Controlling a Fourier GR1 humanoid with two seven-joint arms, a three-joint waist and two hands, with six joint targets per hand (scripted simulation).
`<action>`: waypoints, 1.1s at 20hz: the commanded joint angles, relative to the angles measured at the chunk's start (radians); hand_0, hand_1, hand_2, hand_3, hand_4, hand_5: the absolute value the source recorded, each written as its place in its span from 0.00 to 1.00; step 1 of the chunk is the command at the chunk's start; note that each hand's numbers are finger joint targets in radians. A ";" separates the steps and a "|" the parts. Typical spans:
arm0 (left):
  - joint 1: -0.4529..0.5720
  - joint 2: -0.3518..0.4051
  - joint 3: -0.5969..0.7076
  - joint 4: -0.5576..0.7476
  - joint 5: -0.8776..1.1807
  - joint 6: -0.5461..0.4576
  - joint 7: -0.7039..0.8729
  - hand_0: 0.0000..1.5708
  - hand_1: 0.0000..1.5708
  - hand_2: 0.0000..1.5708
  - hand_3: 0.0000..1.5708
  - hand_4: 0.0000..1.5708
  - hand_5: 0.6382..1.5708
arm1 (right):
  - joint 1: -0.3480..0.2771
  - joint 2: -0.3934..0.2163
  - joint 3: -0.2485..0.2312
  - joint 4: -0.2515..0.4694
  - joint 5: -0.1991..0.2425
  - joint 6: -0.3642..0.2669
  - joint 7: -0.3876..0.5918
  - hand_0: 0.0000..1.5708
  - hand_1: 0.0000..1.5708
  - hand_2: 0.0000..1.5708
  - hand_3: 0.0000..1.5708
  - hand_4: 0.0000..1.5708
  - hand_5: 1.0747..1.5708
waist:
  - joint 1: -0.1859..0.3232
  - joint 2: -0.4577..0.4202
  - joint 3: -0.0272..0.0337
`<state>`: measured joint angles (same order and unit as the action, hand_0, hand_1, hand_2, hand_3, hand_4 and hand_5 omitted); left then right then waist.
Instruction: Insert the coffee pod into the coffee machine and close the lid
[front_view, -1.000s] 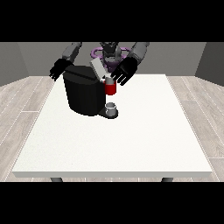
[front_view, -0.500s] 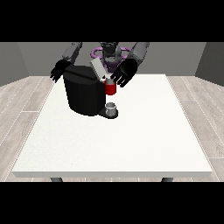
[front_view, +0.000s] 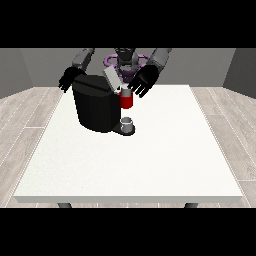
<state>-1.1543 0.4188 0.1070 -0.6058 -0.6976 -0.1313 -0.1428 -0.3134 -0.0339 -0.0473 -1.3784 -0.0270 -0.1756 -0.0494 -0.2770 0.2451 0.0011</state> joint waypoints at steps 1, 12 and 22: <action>-0.011 0.014 -0.003 -0.011 -0.009 -0.007 -0.015 0.65 0.65 0.69 0.58 0.23 1.00 | 0.010 0.006 -0.013 0.035 -0.003 0.006 -0.095 0.00 0.00 0.00 0.00 0.30 1.00 | 0.016 0.037 -0.0006; -0.038 -0.011 -0.059 0.002 -0.066 -0.087 0.038 0.00 0.00 0.00 0.00 0.00 1.00 | -0.015 0.012 -0.004 0.046 0.022 -0.034 -0.031 0.00 0.00 0.00 0.00 0.22 1.00 | 0.009 -0.018 -0.0006; 0.064 -0.008 -0.057 -0.033 -0.076 -0.065 -0.019 0.00 0.00 0.00 0.00 0.00 1.00 | 0.068 -0.012 -0.046 0.058 -0.052 0.040 -0.065 0.00 0.00 0.00 0.00 0.24 1.00 | 0.051 -0.083 -0.0008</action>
<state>-1.1209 0.4261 0.0574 -0.6250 -0.7608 -0.2138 -0.1660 -0.2673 -0.0491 -0.0846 -1.3287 -0.0544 -0.1582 -0.0950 -0.2386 0.1812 0.0004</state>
